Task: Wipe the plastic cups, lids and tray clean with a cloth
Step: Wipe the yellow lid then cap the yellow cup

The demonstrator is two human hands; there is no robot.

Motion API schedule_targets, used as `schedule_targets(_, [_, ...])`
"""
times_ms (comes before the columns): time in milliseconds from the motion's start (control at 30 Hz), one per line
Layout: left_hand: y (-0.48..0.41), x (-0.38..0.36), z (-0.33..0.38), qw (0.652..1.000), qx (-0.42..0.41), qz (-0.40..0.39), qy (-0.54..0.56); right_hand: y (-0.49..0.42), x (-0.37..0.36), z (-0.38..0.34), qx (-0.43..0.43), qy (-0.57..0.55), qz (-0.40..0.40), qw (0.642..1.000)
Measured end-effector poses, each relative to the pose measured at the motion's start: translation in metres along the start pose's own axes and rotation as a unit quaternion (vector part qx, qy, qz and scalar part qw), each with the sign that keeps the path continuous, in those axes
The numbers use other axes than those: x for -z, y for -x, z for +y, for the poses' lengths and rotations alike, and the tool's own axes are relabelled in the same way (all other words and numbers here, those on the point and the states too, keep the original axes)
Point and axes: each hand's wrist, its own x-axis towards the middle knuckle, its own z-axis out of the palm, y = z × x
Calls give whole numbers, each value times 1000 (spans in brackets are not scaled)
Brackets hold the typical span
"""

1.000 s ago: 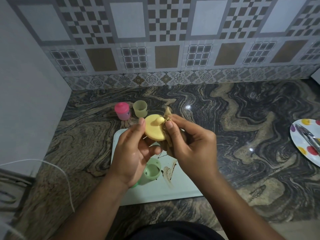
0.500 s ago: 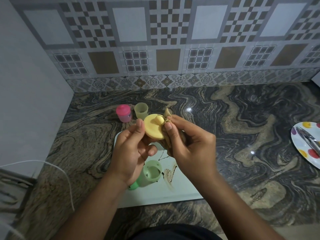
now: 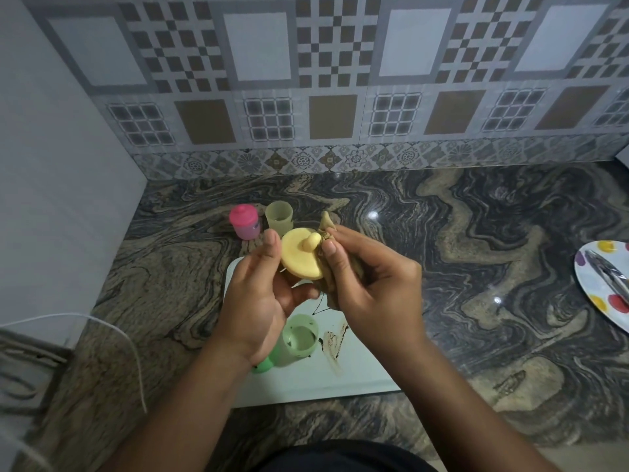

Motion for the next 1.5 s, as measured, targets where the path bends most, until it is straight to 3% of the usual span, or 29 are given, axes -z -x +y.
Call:
schedule_targets(133, [4,5,-3,999,-14,-52,-7,-2,1,1,17,0,11,1000])
schedule_targets(233, [6,6,0,999,-17,-40,-33,-4,2,0,32,12,14,999])
schedule_targets(500, [0,6,0,1000,-6,-8,0,1,-1,2,-33,-12,1,999])
schedule_targets(633, [3,6,-4,998,-39,-29,-26,-2,-1,-1,11,8,10,1000])
schedule_targets(900, [-3,5,2,1000,19,9,-21,3,-1,-3,-10,16,-16,1000])
schedule_targets(1067, [2,13,2,998,34,-46,-15,2,1,-3,2,20,-4,1000])
schedule_targets(1200, [1,14,4,995,53,-53,-63,-2,3,2,-53,-6,-6,999])
schedule_targets(1300, [-2,13,1,992,20,-2,-125,-1,3,2,-82,-14,-11,996])
schedule_targets(1400, [-2,14,-5,972,-66,72,-216,-2,2,-3,-131,-45,-13,990])
schedule_targets(1500, [1,15,-8,953,-118,82,-268,-2,2,-4,-158,-58,-10,986])
